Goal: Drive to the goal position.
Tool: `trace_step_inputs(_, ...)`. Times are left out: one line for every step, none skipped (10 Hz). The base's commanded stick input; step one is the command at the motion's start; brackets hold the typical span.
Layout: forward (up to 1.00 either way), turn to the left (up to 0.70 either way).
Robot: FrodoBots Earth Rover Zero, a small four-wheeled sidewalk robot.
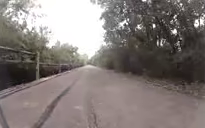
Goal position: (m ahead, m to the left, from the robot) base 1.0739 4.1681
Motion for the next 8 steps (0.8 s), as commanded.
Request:
trace_step_inputs(0.07,0.00)
trace_step_inputs(0.07,0.00)
trace_step_inputs(0.07,0.00)
trace_step_inputs(0.07,0.00)
trace_step_inputs(0.07,0.00)
trace_step_inputs(0.07,0.00)
trace_step_inputs(0.07,0.00)
trace_step_inputs(0.07,0.00)
